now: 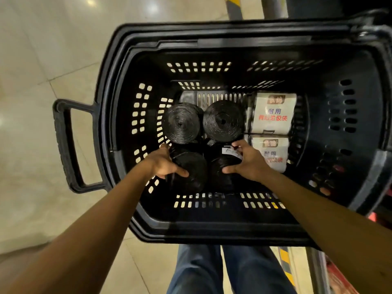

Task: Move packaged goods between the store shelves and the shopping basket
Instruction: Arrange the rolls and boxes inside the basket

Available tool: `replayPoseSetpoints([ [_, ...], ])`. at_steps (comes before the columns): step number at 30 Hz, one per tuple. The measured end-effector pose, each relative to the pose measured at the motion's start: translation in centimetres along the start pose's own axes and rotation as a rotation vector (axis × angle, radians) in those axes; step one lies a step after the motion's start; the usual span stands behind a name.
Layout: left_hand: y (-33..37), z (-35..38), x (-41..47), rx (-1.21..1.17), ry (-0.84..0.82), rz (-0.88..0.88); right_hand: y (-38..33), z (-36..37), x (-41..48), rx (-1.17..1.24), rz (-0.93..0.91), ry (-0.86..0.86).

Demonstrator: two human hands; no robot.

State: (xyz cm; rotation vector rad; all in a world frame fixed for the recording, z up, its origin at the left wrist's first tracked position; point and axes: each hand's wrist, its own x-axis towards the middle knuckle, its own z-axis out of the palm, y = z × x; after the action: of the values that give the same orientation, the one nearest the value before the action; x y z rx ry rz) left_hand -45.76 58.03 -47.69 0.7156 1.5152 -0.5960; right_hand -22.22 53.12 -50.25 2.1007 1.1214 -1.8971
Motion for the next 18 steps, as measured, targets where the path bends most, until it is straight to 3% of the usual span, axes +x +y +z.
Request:
replayPoseSetpoints([
  [5,-0.2,-0.1,-5.2,-0.102,0.039,0.042,-0.8,-2.4,-4.7,0.077,-0.009,-0.036],
  [11,0.3,0.4,-14.4,-0.429,0.069,0.085,-2.7,-6.8,-12.9,0.532,0.129,0.012],
  [18,3.2,0.5,-25.9,-0.557,0.136,0.241,-5.4,-11.9,-22.6,0.86,0.057,-0.063],
])
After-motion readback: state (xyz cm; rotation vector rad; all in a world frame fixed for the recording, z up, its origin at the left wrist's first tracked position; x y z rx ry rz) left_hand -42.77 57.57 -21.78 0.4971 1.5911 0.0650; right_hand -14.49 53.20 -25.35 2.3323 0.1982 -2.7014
